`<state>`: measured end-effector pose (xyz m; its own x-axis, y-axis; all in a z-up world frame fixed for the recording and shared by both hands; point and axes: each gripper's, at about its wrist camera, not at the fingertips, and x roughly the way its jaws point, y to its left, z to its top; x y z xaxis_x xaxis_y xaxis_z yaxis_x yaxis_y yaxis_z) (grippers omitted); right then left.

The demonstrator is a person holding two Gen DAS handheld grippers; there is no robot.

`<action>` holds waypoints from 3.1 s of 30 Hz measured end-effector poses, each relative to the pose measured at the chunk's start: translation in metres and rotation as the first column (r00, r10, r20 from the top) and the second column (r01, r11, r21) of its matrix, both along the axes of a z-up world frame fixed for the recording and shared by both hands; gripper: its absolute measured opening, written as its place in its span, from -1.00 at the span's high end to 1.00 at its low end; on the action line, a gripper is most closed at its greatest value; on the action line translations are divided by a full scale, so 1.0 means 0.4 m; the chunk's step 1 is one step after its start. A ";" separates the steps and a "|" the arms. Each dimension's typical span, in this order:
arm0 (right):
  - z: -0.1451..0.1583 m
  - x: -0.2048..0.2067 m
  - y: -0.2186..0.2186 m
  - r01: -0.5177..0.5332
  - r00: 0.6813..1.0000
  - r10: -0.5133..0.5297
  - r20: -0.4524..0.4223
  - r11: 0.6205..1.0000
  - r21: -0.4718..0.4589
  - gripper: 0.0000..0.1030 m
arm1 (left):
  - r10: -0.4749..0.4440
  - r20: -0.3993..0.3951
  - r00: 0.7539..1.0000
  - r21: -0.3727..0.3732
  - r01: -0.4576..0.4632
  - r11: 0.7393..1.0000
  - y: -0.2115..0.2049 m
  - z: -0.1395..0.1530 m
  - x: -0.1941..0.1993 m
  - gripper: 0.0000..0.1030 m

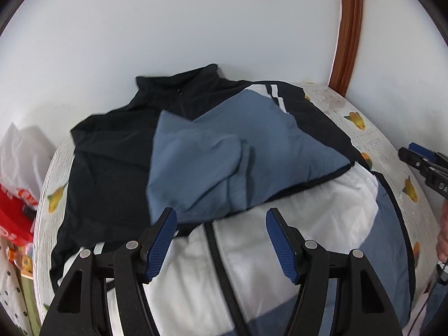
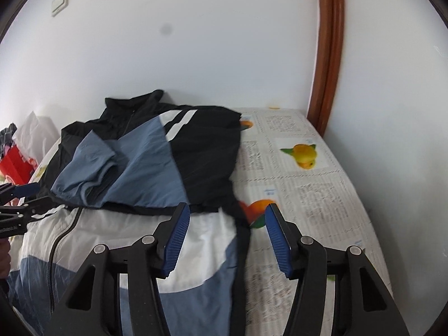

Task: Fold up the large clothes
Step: 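Grasp the blue sleeve cuff with the left tool and lay it straight across the jacket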

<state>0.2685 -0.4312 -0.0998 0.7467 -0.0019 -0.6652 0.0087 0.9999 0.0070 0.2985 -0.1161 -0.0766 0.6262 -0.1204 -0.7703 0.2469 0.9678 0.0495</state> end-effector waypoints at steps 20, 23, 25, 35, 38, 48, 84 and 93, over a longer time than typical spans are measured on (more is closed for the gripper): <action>-0.091 0.080 -0.092 0.027 0.998 -0.025 -0.055 0.999 0.026 -0.07 | 0.076 -0.127 0.989 0.046 -0.071 0.996 -0.059 -0.194 0.179 -0.23; -0.091 0.081 -0.092 0.028 0.998 -0.026 -0.054 0.999 0.029 -0.07 | 0.088 -0.128 0.988 0.022 -0.086 0.996 -0.046 -0.190 0.182 0.13; -0.089 0.079 -0.089 0.026 0.998 -0.025 -0.051 0.999 0.028 -0.07 | 0.095 -0.125 0.988 0.021 -0.093 0.995 -0.041 -0.184 0.182 0.39; -0.062 0.071 -0.016 -0.008 0.999 0.009 -0.046 1.000 0.015 -0.07 | 0.164 -0.085 0.983 -0.040 -0.167 0.985 0.078 -0.092 0.158 0.78; -0.051 0.077 0.029 -0.037 0.998 0.037 -0.047 0.999 0.006 -0.07 | 0.187 -0.062 0.980 -0.050 -0.190 0.981 0.141 -0.056 0.151 0.78; -0.049 0.155 0.169 -0.077 0.996 0.075 -0.047 0.996 -0.041 -0.07 | 0.345 -0.034 0.938 -0.097 -0.347 0.933 0.403 -0.016 0.146 0.78; -0.024 0.082 0.137 -0.073 0.993 0.070 -0.091 0.997 -0.033 0.02 | 0.466 0.003 0.885 -0.051 -0.465 0.884 0.437 0.017 -0.088 0.50; -0.045 -0.083 0.123 -0.098 0.991 0.097 -0.091 0.995 -0.005 0.03 | 0.419 -0.043 0.907 -0.089 -0.421 0.903 0.422 -0.011 -0.234 0.50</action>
<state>0.2355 -0.3818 -0.1178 0.6806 0.0610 -0.7302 -0.0884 0.9961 0.0007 0.2051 0.0526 -0.0810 0.6171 0.0774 -0.7830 -0.1832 0.9819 -0.0473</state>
